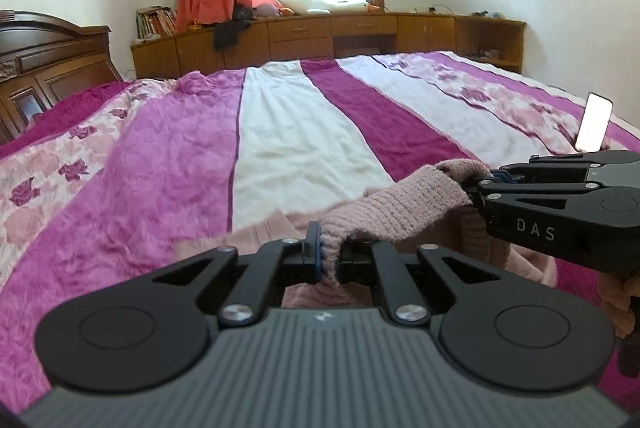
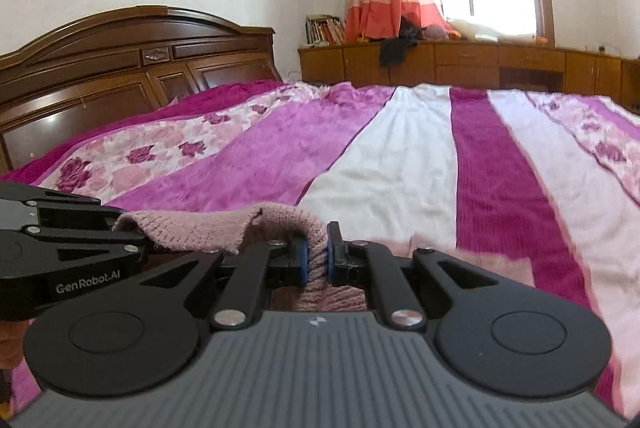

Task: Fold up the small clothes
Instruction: 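Lift the hem with the right tool while the left tool grasps the hem beside it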

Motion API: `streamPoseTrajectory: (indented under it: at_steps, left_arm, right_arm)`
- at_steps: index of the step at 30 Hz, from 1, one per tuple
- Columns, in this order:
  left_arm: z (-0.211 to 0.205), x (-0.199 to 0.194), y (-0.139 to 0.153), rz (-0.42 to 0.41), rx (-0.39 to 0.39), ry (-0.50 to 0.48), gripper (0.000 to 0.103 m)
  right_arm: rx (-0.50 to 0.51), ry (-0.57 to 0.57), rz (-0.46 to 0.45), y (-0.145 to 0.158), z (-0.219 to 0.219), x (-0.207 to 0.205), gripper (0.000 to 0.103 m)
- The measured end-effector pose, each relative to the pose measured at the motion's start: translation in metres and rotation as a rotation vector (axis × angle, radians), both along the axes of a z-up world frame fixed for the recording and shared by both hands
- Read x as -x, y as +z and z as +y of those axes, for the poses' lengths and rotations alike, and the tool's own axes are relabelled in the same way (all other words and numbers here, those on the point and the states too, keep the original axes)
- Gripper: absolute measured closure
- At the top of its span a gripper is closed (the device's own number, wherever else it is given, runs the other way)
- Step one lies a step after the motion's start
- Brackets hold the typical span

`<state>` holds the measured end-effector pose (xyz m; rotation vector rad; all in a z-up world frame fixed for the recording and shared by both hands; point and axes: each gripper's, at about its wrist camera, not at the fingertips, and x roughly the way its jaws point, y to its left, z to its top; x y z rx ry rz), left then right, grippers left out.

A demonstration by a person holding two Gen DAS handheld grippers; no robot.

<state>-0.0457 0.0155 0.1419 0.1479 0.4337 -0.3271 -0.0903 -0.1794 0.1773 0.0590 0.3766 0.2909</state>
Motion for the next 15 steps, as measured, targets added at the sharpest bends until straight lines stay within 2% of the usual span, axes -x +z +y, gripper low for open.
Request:
streamPoseTrajectory:
  at_steps: [5, 8, 11, 15]
  left_arm:
    - [-0.005, -0.04, 0.005, -0.031, 0.002, 0.022, 0.096]
    - [-0.009, -0.069, -0.003, -0.023, -0.02, 0.031, 0.095]
    - [-0.014, -0.102, -0.021, 0.012, -0.044, 0.041, 0.095]
    - [-0.021, -0.143, -0.058, 0.09, -0.064, 0.059, 0.095]
  right_arm:
    - [0.038, -0.02, -0.024, 0.006, 0.005, -0.048, 0.094]
    - [0.051, -0.027, 0.003, -0.004, 0.008, -0.085, 0.094]
    - [0.064, -0.039, 0.057, -0.026, 0.01, -0.122, 0.094]
    - [0.099, -0.057, 0.144, -0.073, 0.012, -0.167, 0.094]
